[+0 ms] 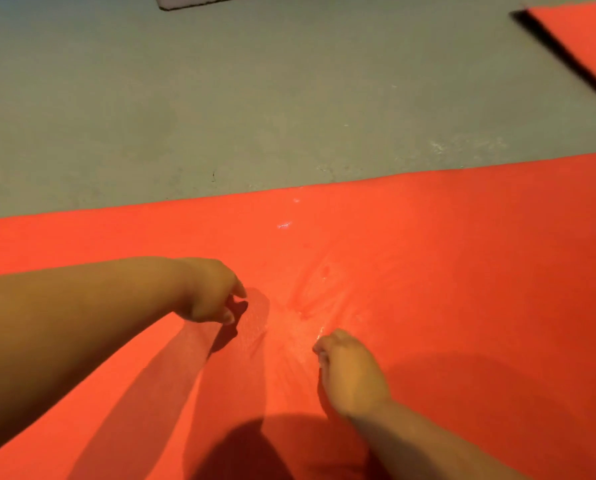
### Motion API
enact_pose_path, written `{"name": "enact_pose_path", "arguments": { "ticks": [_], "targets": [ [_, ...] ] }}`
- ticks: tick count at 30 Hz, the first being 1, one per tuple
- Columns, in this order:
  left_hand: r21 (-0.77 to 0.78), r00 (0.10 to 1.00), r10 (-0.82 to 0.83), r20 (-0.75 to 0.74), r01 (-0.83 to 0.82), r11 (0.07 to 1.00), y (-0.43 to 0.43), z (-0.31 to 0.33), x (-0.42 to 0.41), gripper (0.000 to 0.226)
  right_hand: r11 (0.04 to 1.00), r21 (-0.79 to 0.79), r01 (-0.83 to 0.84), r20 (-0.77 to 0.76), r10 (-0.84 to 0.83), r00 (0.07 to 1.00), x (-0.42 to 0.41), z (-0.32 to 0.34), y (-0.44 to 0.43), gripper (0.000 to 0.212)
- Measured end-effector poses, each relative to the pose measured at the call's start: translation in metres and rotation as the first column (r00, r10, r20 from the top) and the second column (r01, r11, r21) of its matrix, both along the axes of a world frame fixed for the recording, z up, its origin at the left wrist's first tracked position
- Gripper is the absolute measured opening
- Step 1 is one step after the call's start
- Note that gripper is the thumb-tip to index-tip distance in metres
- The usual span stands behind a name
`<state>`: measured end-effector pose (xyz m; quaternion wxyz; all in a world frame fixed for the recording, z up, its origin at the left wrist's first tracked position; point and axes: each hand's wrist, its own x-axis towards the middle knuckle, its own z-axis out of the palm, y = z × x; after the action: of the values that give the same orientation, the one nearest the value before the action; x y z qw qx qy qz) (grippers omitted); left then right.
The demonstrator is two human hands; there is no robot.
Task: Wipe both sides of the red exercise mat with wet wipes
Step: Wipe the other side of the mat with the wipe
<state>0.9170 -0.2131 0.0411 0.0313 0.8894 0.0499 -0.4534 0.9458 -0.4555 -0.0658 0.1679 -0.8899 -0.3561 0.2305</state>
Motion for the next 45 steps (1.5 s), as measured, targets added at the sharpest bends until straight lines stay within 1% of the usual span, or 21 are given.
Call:
{"name": "enact_pose_path", "arguments": {
  "ticks": [1,2,3,4,5,6,8,10,14,18,23,26,28,29,30,32,36,37,40,43,45],
  "targets": [
    [-0.023,0.999,0.046,0.025,-0.045,0.999,-0.004,0.007,-0.004,0.054,0.999,-0.024,-0.041,-0.101,0.038,0.994,-0.012,0.008,-0.003,0.030],
    [-0.064,0.992,0.107,0.067,-0.103,0.993,-0.010,0.014,-0.005,0.054,1.000,-0.008,-0.010,-0.204,0.008,0.979,-0.021,0.018,-0.004,0.026],
    [-0.119,0.977,0.181,0.109,-0.168,0.979,-0.016,0.021,-0.007,0.052,0.993,0.032,0.117,-0.327,-0.100,0.940,-0.024,0.034,-0.002,0.021],
    [-0.186,0.955,0.261,0.143,-0.233,0.955,-0.022,0.027,-0.008,0.049,0.949,0.090,0.304,-0.459,-0.231,0.858,-0.025,0.050,0.002,0.018],
    [-0.271,0.918,0.360,0.164,-0.309,0.912,-0.029,0.034,-0.010,0.045,0.859,0.138,0.493,-0.593,-0.327,0.736,-0.021,0.066,0.007,0.018],
    [-0.366,0.869,0.469,0.158,-0.390,0.845,-0.039,0.040,-0.013,0.039,0.758,0.156,0.633,-0.715,-0.355,0.602,-0.016,0.083,0.012,0.018],
    [-0.519,0.759,0.641,0.110,-0.507,0.689,-0.057,0.054,-0.022,0.029,0.638,0.167,0.752,-0.855,-0.287,0.433,-0.007,0.120,0.021,0.017],
    [-0.583,0.676,0.733,0.075,-0.567,0.583,-0.070,0.073,-0.034,0.026,0.585,0.207,0.785,-0.904,-0.193,0.382,-0.005,0.154,0.024,0.020],
    [-0.715,0.512,0.855,0.085,-0.567,0.410,-0.086,0.126,-0.060,0.019,0.566,0.307,0.765,-0.888,-0.118,0.444,-0.020,0.209,0.016,0.024],
    [-0.817,0.367,0.924,0.104,-0.499,0.290,-0.109,0.176,-0.094,0.011,0.568,0.404,0.717,-0.855,-0.044,0.517,-0.047,0.258,0.007,0.025],
    [-0.868,0.095,0.978,0.186,-0.450,0.209,-0.126,0.226,-0.125,0.015,0.596,0.476,0.646,-0.782,-0.050,0.622,-0.072,0.306,-0.025,0.024],
    [-0.926,0.002,0.991,0.132,-0.356,0.124,-0.134,0.256,-0.143,0.012,0.611,0.482,0.628,-0.777,-0.033,0.629,-0.076,0.327,-0.048,0.020],
    [-0.964,-0.002,1.000,0.019,-0.264,0.018,-0.148,0.272,-0.152,0.014,0.625,0.498,0.601,-0.777,0.013,0.630,-0.082,0.340,-0.059,0.016],
    [-0.968,0.034,0.999,-0.023,-0.252,-0.013,-0.157,0.278,-0.155,0.016,0.621,0.512,0.594,-0.774,0.034,0.633,-0.087,0.345,-0.062,0.013],
    [-0.962,0.087,0.995,-0.040,-0.272,-0.015,-0.165,0.282,-0.157,0.019,0.610,0.526,0.593,-0.770,0.046,0.636,-0.092,0.350,-0.064,0.011],
    [-0.939,0.177,0.984,-0.023,-0.342,0.040,-0.178,0.290,-0.159,0.025,0.580,0.549,0.601,-0.761,0.050,0.647,-0.101,0.358,-0.067,0.010],
    [-0.934,0.224,0.974,0.020,-0.344,0.098,-0.186,0.300,-0.155,0.005,0.536,0.576,0.617,-0.759,0.073,0.646,-0.110,0.372,-0.067,0.013],
    [-0.937,0.215,0.976,0.030,-0.333,0.103,-0.187,0.300,-0.153,0.002,0.536,0.581,0.613,-0.757,0.079,0.649,-0.112,0.373,-0.065,0.014],
    [-0.952,0.130,0.990,0.057,-0.291,0.093,-0.180,0.288,-0.142,0.012,0.559,0.553,0.618,-0.756,0.026,0.654,-0.111,0.369,-0.058,0.017],
    [-0.960,-0.033,0.994,0.109,-0.262,0.096,-0.162,0.261,-0.123,0.024,0.557,0.495,0.667,-0.766,-0.081,0.637,-0.099,0.354,-0.048,0.019],
    [-0.969,-0.125,0.990,0.066,-0.245,0.034,-0.150,0.236,-0.110,0.024,0.573,0.463,0.676,-0.765,-0.126,0.632,-0.090,0.341,-0.041,0.020]
  ]
}}
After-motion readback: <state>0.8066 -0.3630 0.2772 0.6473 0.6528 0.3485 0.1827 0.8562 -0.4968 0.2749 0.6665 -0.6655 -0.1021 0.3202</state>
